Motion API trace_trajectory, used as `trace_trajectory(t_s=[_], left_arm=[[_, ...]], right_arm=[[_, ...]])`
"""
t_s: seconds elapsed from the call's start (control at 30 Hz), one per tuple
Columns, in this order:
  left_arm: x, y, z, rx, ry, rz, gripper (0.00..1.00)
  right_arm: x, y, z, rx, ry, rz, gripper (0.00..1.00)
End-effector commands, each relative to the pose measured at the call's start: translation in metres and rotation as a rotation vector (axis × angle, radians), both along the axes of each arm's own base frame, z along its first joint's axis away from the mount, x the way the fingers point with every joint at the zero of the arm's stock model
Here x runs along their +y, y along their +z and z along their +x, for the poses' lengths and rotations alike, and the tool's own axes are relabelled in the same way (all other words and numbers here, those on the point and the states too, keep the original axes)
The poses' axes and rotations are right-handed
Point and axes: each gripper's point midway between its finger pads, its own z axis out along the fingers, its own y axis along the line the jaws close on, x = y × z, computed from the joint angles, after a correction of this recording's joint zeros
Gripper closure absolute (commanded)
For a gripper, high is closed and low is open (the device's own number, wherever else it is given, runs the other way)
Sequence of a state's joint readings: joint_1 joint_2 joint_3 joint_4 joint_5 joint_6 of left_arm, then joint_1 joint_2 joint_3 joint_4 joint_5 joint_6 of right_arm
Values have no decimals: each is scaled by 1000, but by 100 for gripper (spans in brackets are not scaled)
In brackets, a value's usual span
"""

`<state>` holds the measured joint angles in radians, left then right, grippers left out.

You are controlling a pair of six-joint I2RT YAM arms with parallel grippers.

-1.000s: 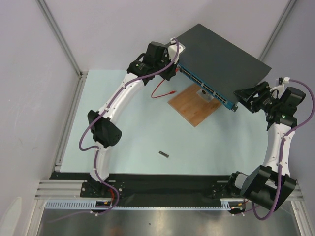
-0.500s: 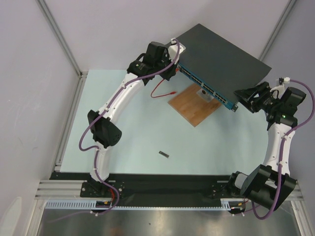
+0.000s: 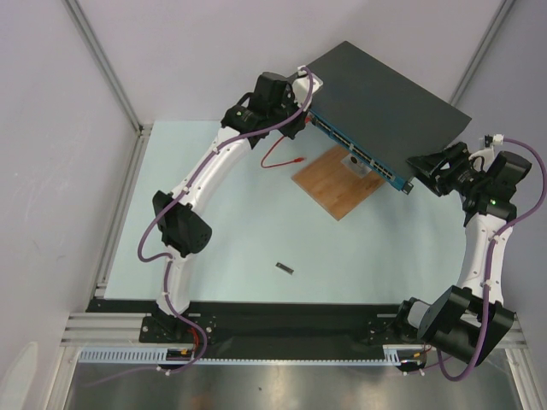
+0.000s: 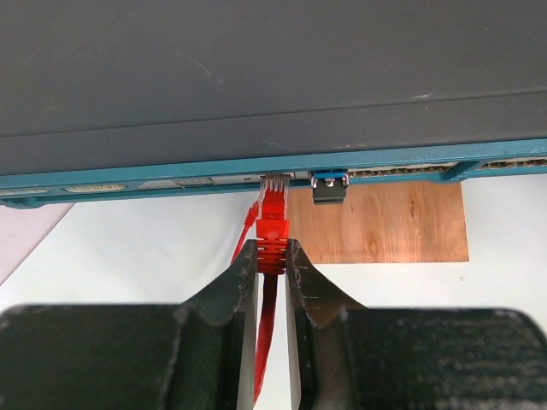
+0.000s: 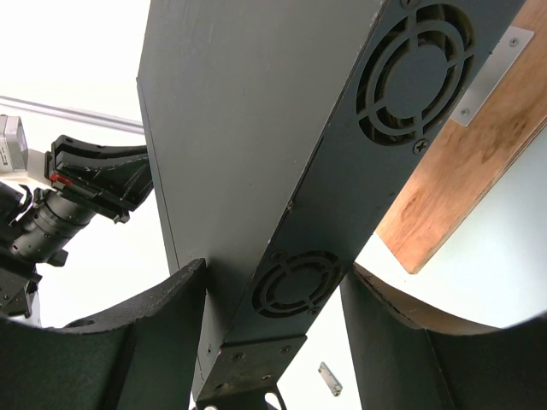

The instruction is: Insert the plug into the switch port

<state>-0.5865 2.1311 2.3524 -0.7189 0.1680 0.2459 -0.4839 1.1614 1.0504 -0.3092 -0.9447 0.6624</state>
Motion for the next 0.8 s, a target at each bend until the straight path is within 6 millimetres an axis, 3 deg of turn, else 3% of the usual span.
trace_trajectory(t_s=[0.0, 0.33, 0.77], left_arm=[[-5, 30, 16, -114, 1, -52, 100], [-34, 54, 16, -168, -44, -166, 100], [-60, 60, 22, -232, -85, -223, 100]], right_arm=[[-1, 23, 5, -122, 32, -84, 100], [-1, 21, 7, -128, 33, -100, 100], [-5, 21, 9, -130, 35, -116, 100]])
